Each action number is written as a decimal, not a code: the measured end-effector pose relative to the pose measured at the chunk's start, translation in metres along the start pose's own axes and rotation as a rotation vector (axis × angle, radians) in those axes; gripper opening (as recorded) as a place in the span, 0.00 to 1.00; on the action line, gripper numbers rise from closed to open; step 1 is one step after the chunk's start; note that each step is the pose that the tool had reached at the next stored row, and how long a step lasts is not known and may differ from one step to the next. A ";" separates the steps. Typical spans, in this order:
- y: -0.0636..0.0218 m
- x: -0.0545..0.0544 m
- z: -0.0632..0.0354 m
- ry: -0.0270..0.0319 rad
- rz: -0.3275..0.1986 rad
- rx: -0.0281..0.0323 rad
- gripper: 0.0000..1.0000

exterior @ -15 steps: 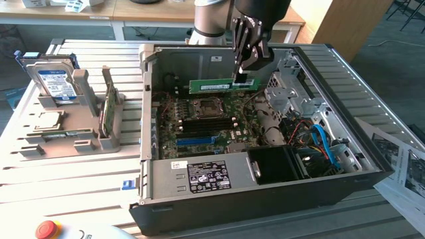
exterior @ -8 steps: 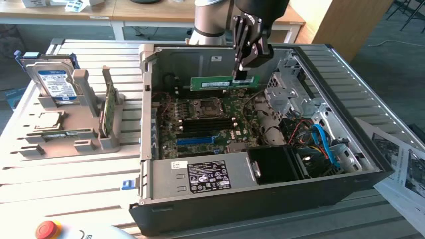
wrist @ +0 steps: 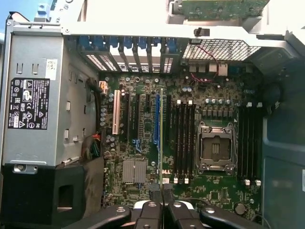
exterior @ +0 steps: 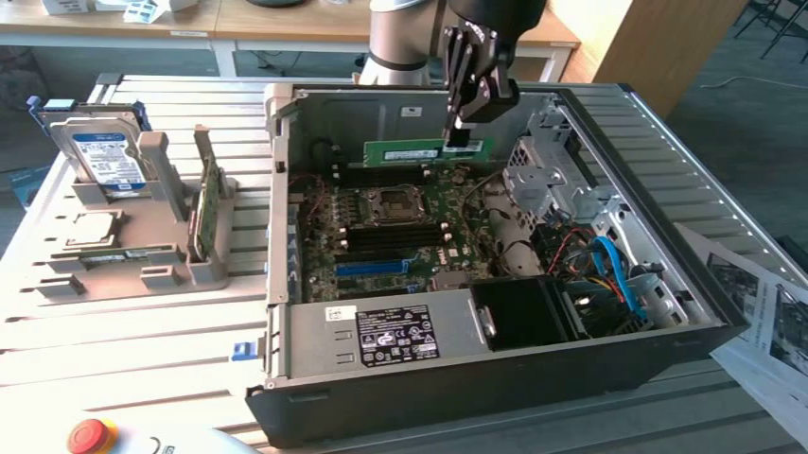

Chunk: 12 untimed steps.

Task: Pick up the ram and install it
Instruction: 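Pick up the ram and move it above insertion slot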

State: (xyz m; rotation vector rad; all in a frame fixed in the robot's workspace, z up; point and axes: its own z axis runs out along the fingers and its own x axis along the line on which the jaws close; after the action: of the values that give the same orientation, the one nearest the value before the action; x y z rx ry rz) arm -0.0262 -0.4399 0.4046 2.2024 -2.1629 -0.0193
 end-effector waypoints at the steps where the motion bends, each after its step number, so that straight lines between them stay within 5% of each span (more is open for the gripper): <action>1: -0.0003 -0.001 0.0001 -0.0001 0.000 0.0000 0.12; 12: -0.0039 -0.020 0.0005 0.0001 0.000 0.0000 0.12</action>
State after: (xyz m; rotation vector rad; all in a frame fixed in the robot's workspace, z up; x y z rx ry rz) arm -0.0227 -0.4203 0.4034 2.2024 -2.1629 -0.0192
